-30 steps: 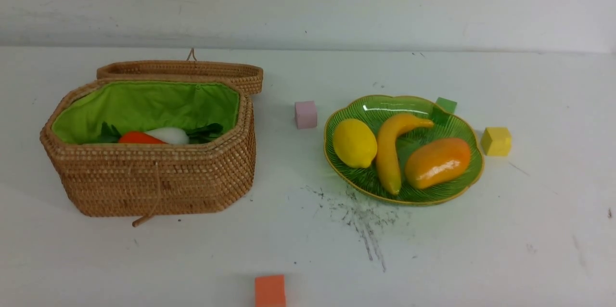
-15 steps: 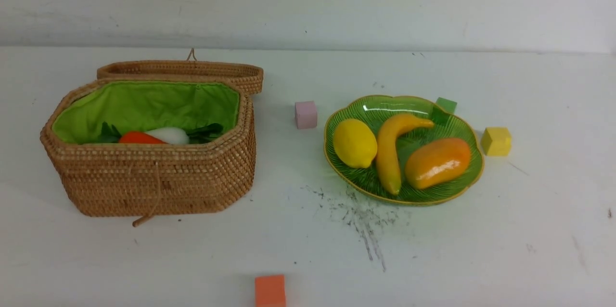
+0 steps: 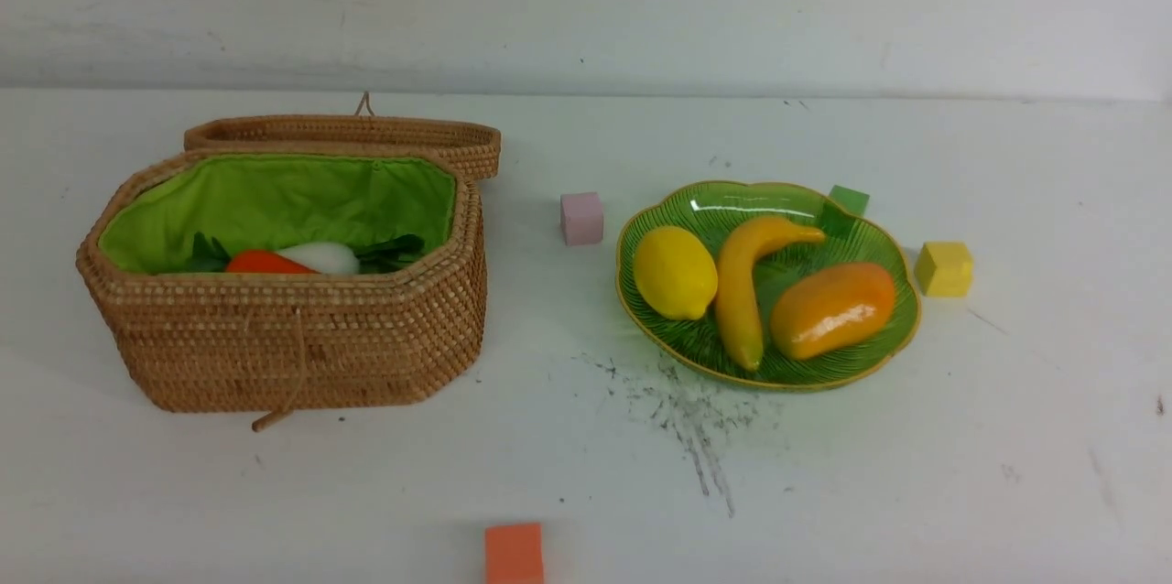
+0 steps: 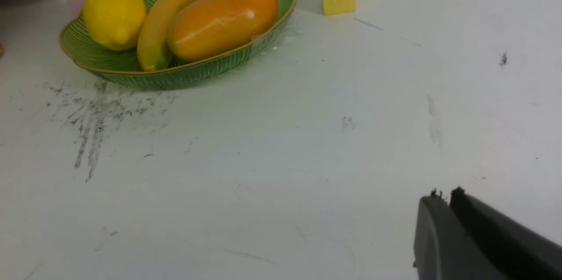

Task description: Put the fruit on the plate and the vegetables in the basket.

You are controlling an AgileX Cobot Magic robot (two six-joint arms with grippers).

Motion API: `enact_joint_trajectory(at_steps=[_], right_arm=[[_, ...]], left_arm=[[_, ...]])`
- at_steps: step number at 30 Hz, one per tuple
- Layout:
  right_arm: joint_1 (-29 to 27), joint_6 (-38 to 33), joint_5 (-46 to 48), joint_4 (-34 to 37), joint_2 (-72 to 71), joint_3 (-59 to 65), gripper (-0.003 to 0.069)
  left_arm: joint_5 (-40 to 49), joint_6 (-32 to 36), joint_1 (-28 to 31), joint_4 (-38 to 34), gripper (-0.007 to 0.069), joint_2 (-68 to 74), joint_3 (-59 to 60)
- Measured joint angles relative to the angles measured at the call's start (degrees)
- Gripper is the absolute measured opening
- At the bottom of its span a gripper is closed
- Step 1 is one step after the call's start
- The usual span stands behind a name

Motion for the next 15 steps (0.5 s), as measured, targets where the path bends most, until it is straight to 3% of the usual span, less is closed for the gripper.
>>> enact_joint_trajectory(at_steps=[15], right_arm=[[0.0,0.0,0.0,0.0,0.0,0.0,0.0057]], left_arm=[[0.0,0.0,0.0,-0.1,-0.0013,0.0,0.0]])
